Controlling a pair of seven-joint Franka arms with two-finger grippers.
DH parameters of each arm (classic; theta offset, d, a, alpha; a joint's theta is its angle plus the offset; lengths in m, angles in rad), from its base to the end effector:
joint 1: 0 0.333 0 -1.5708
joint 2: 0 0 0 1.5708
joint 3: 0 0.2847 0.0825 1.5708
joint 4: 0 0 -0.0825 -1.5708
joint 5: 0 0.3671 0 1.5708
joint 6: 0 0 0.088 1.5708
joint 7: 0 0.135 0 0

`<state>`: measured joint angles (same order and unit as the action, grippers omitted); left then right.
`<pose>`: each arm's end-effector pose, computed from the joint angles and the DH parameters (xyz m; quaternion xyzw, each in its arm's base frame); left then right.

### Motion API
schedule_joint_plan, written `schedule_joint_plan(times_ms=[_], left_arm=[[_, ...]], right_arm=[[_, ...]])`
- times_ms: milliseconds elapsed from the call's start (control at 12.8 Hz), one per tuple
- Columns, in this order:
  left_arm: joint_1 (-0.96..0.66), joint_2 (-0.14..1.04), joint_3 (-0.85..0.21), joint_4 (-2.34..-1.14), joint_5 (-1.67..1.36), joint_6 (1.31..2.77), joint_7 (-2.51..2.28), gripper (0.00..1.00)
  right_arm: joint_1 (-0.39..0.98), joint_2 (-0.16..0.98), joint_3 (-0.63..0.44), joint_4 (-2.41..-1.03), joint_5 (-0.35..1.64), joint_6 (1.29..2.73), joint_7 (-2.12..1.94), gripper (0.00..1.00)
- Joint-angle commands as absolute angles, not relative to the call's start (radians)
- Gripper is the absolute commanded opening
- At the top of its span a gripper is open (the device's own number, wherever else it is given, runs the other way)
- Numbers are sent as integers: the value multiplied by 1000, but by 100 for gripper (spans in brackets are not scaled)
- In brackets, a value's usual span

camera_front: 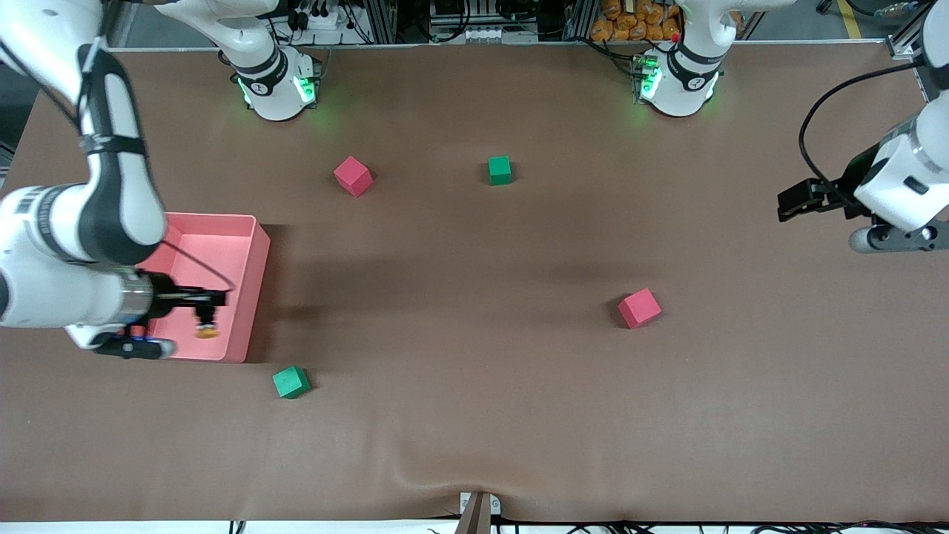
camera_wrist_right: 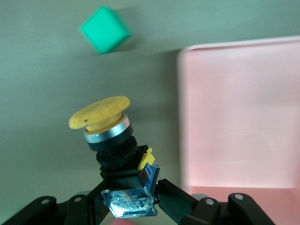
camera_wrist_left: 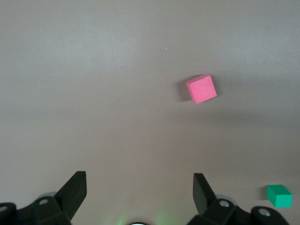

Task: Place and upright button with both arms
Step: 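Carry the button out of the tray to the table middle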

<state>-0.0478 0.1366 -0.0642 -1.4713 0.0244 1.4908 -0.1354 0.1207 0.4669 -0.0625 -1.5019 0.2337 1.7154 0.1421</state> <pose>0.5591 -0.0573 0.5284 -0.9982 -0.0120 0.0570 0.0150 0.6217 0.0685 0.3338 -0.9847 0.0710 0.1342 0.0851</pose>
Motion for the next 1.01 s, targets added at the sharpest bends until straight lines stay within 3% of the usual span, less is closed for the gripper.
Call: schedule_joint_plan(times_ms=[0, 702, 936], left_arm=[[-63, 155, -64, -1468, 20, 1506, -123, 100], [-115, 250, -78, -1465, -11, 1532, -137, 100], [-124, 290, -78, -1463, -64, 1532, -137, 100]], right_arm=[[248, 534, -69, -1425, 335, 1732, 312, 0], [751, 833, -69, -1368, 463, 2254, 693, 0], [813, 880, -67, -1330, 465, 2292, 767, 0]])
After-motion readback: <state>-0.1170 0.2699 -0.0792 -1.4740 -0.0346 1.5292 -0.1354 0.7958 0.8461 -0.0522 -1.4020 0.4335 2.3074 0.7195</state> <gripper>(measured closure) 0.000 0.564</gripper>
